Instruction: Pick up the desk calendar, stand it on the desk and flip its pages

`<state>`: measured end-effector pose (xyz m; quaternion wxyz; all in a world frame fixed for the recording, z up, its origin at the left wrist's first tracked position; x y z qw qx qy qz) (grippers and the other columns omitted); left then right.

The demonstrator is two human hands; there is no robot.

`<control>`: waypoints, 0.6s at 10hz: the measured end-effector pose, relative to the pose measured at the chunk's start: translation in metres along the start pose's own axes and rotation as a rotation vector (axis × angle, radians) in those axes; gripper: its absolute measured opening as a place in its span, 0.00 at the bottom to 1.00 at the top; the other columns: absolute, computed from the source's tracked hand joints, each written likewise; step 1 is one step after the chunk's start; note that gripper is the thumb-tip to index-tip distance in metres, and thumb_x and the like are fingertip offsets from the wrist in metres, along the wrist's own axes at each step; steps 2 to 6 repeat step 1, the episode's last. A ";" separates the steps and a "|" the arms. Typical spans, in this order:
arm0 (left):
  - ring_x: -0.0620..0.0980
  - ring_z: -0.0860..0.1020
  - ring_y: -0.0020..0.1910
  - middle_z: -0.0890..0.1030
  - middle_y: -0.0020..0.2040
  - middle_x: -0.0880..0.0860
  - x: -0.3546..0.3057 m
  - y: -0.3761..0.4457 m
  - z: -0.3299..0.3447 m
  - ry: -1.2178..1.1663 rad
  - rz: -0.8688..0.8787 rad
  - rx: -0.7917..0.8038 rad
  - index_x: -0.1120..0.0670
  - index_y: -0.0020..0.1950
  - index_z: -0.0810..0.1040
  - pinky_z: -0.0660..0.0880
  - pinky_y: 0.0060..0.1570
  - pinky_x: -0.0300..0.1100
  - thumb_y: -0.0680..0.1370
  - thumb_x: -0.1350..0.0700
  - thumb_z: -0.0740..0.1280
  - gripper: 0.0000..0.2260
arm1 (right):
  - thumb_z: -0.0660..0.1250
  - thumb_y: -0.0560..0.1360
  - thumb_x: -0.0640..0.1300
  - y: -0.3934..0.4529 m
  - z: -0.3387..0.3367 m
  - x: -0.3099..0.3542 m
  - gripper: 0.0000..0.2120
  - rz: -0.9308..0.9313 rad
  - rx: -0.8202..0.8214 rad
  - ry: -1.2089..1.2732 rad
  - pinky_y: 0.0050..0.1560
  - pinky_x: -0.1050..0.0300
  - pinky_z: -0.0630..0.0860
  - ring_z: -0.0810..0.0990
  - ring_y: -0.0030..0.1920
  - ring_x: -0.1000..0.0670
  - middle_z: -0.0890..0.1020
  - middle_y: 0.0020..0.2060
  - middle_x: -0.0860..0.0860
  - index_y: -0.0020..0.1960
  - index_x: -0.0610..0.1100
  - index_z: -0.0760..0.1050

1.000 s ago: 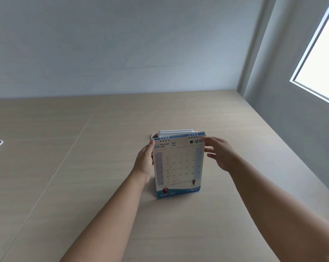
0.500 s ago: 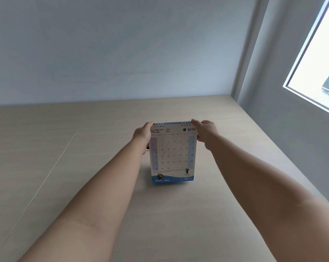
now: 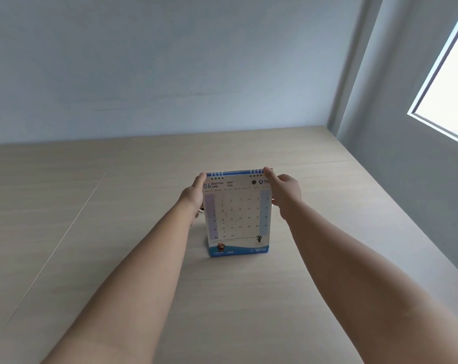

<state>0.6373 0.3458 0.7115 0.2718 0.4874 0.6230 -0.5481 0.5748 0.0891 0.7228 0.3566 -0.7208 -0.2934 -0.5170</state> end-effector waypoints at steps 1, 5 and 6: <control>0.58 0.71 0.69 0.77 0.68 0.54 0.002 -0.007 0.004 0.012 -0.033 0.012 0.49 0.68 0.75 0.64 0.66 0.56 0.76 0.30 0.47 0.33 | 0.68 0.67 0.68 -0.011 -0.003 0.003 0.28 0.046 0.005 0.042 0.35 0.54 0.71 0.78 0.39 0.46 0.82 0.42 0.45 0.43 0.43 0.72; 0.58 0.71 0.69 0.77 0.68 0.54 0.002 -0.007 0.004 0.012 -0.033 0.012 0.49 0.68 0.75 0.64 0.66 0.56 0.76 0.30 0.47 0.33 | 0.68 0.67 0.68 -0.011 -0.003 0.003 0.28 0.046 0.005 0.042 0.35 0.54 0.71 0.78 0.39 0.46 0.82 0.42 0.45 0.43 0.43 0.72; 0.58 0.71 0.69 0.77 0.68 0.54 0.002 -0.007 0.004 0.012 -0.033 0.012 0.49 0.68 0.75 0.64 0.66 0.56 0.76 0.30 0.47 0.33 | 0.68 0.67 0.68 -0.011 -0.003 0.003 0.28 0.046 0.005 0.042 0.35 0.54 0.71 0.78 0.39 0.46 0.82 0.42 0.45 0.43 0.43 0.72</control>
Point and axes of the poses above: each hand's wrist, its own y-axis towards the middle knuckle, its own z-axis out of the palm, x = y × z, the point moved 10 cm from there along y, towards the middle knuckle
